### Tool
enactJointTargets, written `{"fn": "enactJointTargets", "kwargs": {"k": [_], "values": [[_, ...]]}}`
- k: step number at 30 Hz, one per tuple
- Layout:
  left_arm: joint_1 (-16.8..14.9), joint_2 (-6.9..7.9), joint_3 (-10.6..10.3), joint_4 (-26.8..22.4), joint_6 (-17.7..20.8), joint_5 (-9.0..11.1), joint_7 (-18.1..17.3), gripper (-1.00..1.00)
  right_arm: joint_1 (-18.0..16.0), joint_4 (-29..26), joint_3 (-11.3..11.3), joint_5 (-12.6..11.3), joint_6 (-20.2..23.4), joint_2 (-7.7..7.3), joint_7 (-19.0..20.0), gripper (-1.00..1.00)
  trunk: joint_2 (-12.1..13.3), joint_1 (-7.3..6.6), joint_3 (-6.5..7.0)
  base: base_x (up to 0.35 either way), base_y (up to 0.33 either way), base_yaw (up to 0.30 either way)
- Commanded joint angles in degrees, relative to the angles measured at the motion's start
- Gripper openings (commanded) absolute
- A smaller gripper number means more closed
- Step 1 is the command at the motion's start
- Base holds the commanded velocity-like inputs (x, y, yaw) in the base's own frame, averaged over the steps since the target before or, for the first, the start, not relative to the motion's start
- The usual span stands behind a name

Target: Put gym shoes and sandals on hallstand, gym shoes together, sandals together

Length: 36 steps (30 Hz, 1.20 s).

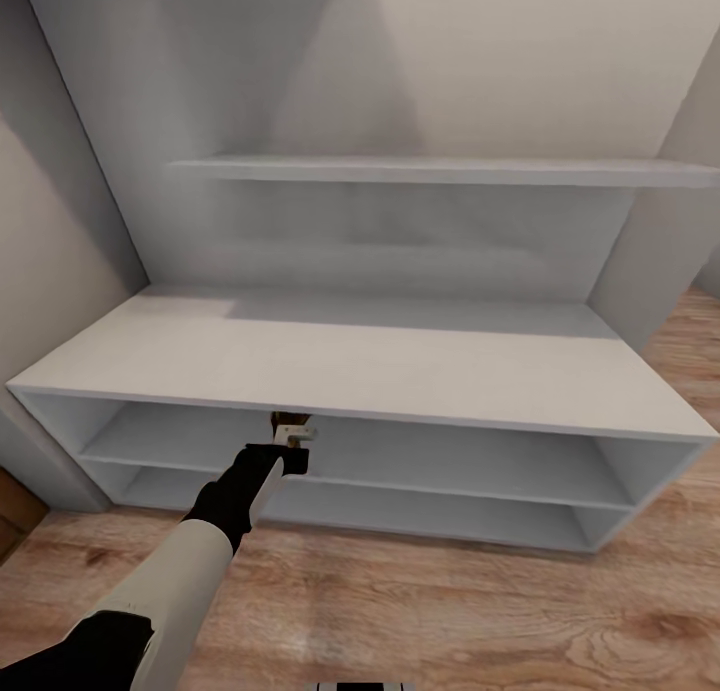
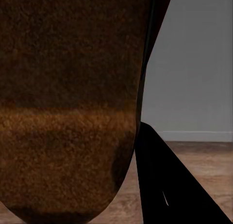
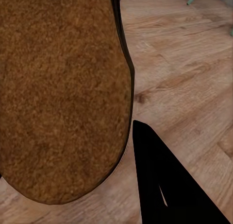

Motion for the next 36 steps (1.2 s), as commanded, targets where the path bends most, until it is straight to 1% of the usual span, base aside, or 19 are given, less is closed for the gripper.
{"fn": "enactJointTargets", "kwargs": {"k": [1,7,14,36], "values": [[0.0,0.02,-0.2,-0.1,0.3,-0.1,0.1,-1.0,-0.1,0.0,-0.3,0.4,-0.3,-0.01,0.3,-1.0,0.0,0.0,-0.05,0.076,0.0,0.0],[0.0,0.02,-0.1,-0.1,0.3,-0.1,0.1,-1.0,-0.1,0.0,-0.3,0.4,-0.3,-0.01,0.3,-1.0,0.0,0.0,-0.05,0.023,0.0,0.0],[0.0,0.1,-0.3,-0.1,0.4,-0.1,0.2,-1.0,-0.1,0.0,-0.3,0.4,-0.3,-0.01,0.3,-1.0,0.0,0.0,-0.05,0.164,0.0,0.0],[0.0,0.11,-0.2,-0.1,0.4,-0.1,0.1,-1.0,-0.1,0.0,-0.3,0.4,-0.3,-0.01,0.3,-1.0,0.0,0.0,-0.05,0.044,0.0,0.0]]}}
